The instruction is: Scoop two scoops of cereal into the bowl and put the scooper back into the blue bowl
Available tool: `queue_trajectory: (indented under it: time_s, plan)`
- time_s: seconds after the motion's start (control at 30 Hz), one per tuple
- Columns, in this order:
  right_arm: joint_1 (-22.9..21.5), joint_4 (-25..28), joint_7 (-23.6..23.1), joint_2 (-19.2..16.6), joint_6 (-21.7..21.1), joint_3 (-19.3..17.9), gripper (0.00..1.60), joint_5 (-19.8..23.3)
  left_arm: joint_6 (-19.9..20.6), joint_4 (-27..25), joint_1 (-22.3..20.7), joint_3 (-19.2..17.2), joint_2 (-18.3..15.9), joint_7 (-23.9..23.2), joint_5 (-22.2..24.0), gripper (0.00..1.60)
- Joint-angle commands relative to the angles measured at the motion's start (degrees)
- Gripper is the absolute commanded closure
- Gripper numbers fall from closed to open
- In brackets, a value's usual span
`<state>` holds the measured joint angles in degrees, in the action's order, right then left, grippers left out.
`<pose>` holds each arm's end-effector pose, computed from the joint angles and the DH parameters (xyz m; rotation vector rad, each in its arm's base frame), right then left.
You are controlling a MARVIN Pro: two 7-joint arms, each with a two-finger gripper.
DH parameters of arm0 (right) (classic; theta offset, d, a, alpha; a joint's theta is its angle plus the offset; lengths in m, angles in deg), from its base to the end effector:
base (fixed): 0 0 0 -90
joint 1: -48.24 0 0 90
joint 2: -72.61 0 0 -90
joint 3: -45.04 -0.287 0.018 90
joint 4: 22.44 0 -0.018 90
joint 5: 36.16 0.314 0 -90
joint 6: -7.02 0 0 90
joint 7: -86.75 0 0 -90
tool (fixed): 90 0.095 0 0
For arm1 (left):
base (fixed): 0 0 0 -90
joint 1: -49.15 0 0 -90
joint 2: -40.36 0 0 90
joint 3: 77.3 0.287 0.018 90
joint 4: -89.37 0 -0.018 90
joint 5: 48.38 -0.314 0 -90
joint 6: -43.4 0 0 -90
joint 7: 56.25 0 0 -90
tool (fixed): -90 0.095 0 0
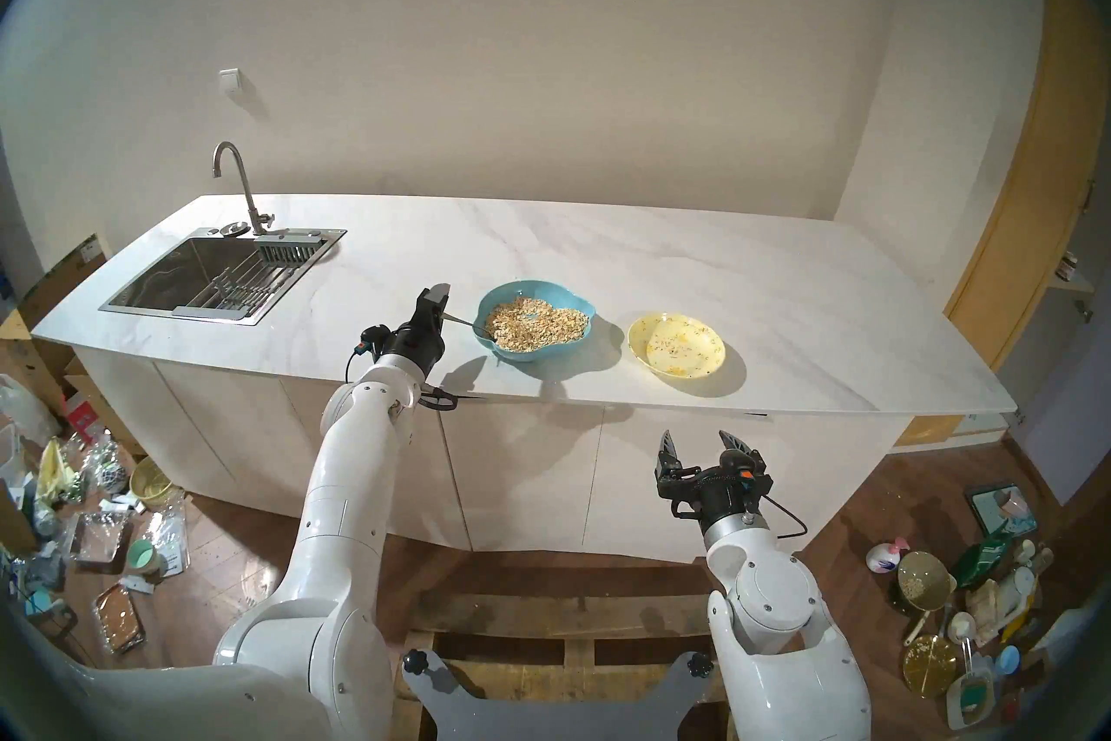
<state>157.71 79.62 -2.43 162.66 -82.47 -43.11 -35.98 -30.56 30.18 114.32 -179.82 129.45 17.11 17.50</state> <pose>0.3245 0.0124 -0.3463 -2.3362 -0.0047 -2.0703 0.5344 0.0529 -0.2980 1.4036 0.8770 1.3505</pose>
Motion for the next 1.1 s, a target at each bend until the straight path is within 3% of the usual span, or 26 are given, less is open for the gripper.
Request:
queue_trajectory:
  time_s: [0.0,1.07]
  plan:
    - [-0.3,1.4,0.0,0.1,0.3,0.1,0.00,0.0,-0.4,-0.3,-1.6,-0.2,0.0,-1.2,0.4,0.00]
    - [-0.3,1.3,0.0,0.1,0.3,0.1,0.00,0.0,-3.4,12.8,-10.0,2.8,-2.0,-2.5,-0.9,0.00]
